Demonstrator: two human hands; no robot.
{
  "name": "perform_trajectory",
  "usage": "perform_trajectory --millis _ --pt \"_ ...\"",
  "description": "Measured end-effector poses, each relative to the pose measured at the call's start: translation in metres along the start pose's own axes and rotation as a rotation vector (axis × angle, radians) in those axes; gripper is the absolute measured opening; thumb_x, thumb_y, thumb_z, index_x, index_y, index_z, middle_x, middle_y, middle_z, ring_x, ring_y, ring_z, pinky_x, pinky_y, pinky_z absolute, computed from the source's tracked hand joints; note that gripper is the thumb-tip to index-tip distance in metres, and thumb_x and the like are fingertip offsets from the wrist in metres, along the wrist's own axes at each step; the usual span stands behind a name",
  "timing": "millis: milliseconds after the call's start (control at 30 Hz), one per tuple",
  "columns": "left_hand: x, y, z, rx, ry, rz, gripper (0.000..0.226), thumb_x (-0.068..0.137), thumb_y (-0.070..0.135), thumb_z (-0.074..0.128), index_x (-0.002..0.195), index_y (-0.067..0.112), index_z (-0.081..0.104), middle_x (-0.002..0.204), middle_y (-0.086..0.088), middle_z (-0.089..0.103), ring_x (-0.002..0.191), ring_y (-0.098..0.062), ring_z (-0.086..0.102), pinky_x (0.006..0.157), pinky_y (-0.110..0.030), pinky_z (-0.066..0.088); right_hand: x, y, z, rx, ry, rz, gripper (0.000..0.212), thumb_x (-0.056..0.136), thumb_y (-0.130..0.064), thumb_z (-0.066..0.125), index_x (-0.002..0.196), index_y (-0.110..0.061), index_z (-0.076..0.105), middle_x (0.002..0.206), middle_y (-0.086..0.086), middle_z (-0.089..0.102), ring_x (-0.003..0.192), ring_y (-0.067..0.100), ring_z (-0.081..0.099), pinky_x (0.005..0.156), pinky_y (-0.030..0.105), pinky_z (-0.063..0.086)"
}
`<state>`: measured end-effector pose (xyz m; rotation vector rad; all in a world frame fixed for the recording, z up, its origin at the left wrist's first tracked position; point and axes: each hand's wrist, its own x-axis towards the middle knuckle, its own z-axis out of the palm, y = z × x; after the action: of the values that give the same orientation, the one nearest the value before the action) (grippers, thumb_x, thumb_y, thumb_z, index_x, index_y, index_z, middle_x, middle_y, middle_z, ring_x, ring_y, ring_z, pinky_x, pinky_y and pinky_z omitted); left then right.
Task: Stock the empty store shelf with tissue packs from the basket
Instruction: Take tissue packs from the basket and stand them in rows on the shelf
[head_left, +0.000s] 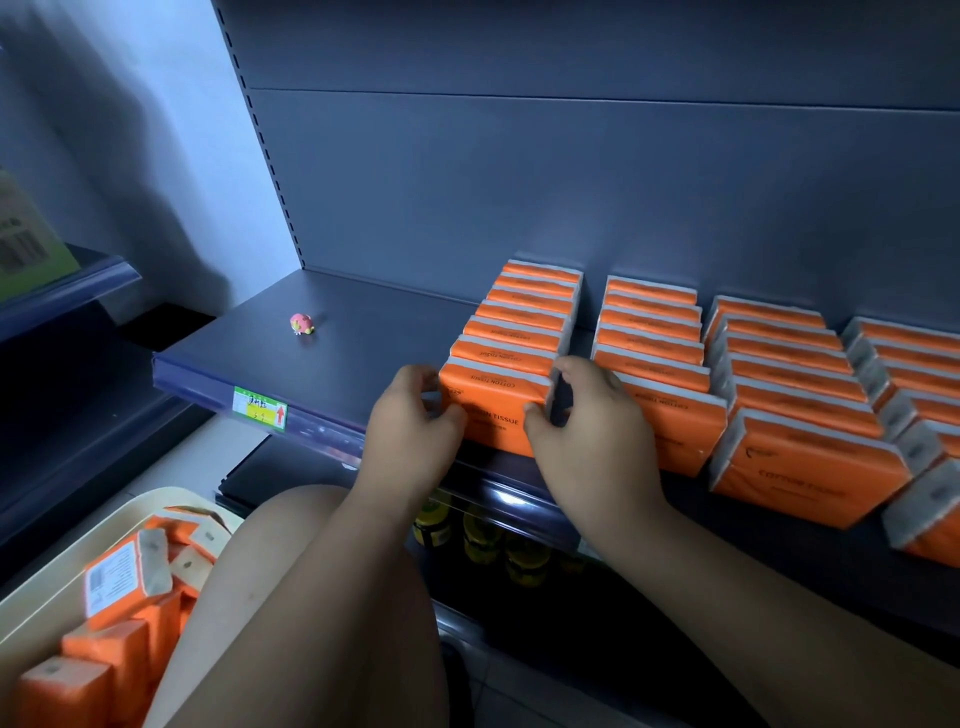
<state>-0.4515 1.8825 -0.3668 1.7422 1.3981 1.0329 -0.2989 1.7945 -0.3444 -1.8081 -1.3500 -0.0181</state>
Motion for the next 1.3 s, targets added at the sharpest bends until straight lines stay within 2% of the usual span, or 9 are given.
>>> perform_trajectory --millis 133,267,367,467,567,667,900,1100,1300 --pt "-0.004 0.000 -0.005 0.103 0.049 0.080 0.048 0.089 0.024 0.066 0.135 0.017 0.055 0.134 0.003 0.062 0.124 -0.016 0.057 0.102 -0.038 0.049 -0.004 -0.006 -0.002 -0.018 0.040 0.004 0.035 0.088 -0.027 0.076 0.119 -0.016 0.064 0.106 -0.001 0.063 0.097 0.018 0.060 0.080 0.034 0.055" --pt "-0.009 0.000 -0.010 0.212 0.067 0.152 0.053 0.092 0.023 0.067 0.142 0.012 0.054 0.141 -0.004 0.059 0.133 -0.022 0.051 0.101 -0.026 0.037 -0.011 -0.013 0.000 -0.053 0.063 -0.017 0.038 0.089 -0.027 0.074 0.122 -0.012 0.064 0.110 0.003 0.062 0.102 0.023 0.060 0.085 0.039 0.055" --pt "-0.012 0.000 -0.015 0.260 0.062 0.213 0.054 0.093 0.025 0.068 0.142 0.008 0.053 0.142 -0.007 0.059 0.136 -0.026 0.048 0.107 -0.027 0.034 -0.015 -0.021 -0.004 -0.180 0.097 -0.114 0.045 0.089 -0.028 0.071 0.129 -0.009 0.062 0.117 0.008 0.064 0.106 0.030 0.060 0.088 0.041 0.052" --pt "-0.018 -0.002 -0.032 0.366 -0.037 0.288 0.070 0.091 0.048 0.061 0.147 0.007 0.051 0.152 -0.009 0.052 0.146 -0.031 0.041 0.121 -0.040 0.032 -0.018 -0.034 -0.008 -0.219 0.085 -0.254 0.049 0.088 -0.030 0.069 0.132 -0.011 0.062 0.123 0.007 0.063 0.114 0.030 0.057 0.095 0.041 0.050" --pt "-0.037 -0.006 -0.070 0.483 -0.011 0.310 0.085 0.084 0.065 0.044 0.150 0.011 0.051 0.160 -0.008 0.046 0.152 -0.035 0.034 0.123 -0.047 0.030 -0.022 -0.062 -0.003 -0.151 0.022 -0.301 0.055 0.090 -0.041 0.063 0.138 -0.014 0.060 0.136 0.004 0.061 0.129 0.026 0.053 0.108 0.039 0.045" --pt "-0.070 -0.019 -0.121 0.582 0.120 0.238 0.086 0.084 0.064 0.041 0.151 0.010 0.051 0.160 -0.009 0.046 0.151 -0.036 0.035 0.122 -0.049 0.032 -0.030 -0.109 0.017 -0.024 -0.069 -0.331 0.065 0.093 -0.050 0.052 0.146 -0.014 0.053 0.152 0.005 0.052 0.146 0.027 0.041 0.120 0.040 0.035" --pt "-0.122 -0.081 -0.224 0.772 0.284 -0.010 0.086 0.085 0.060 0.031 0.151 0.008 0.048 0.160 -0.007 0.046 0.155 -0.028 0.031 0.126 -0.048 0.025 -0.087 -0.223 0.099 0.209 -0.283 -0.404 0.065 0.093 -0.050 0.047 0.146 -0.012 0.050 0.151 0.010 0.051 0.146 0.030 0.038 0.119 0.045 0.034" --pt "-0.166 -0.123 -0.253 0.830 0.316 -0.206 0.091 0.079 0.067 0.038 0.148 0.010 0.051 0.155 -0.008 0.051 0.148 -0.035 0.039 0.118 -0.049 0.035 -0.129 -0.238 0.170 0.126 -0.533 -0.405 0.049 0.093 -0.045 0.057 0.130 -0.012 0.058 0.130 0.009 0.061 0.126 0.032 0.051 0.102 0.046 0.044" --pt "-0.175 -0.180 -0.250 0.755 0.214 -0.443 0.080 0.086 0.061 0.049 0.152 0.017 0.043 0.158 -0.003 0.046 0.149 -0.029 0.032 0.120 -0.043 0.030 -0.134 -0.209 0.228 -0.193 -0.825 -0.272 0.046 0.095 -0.056 0.048 0.118 -0.019 0.061 0.120 0.009 0.065 0.113 0.034 0.061 0.090 0.043 0.050"
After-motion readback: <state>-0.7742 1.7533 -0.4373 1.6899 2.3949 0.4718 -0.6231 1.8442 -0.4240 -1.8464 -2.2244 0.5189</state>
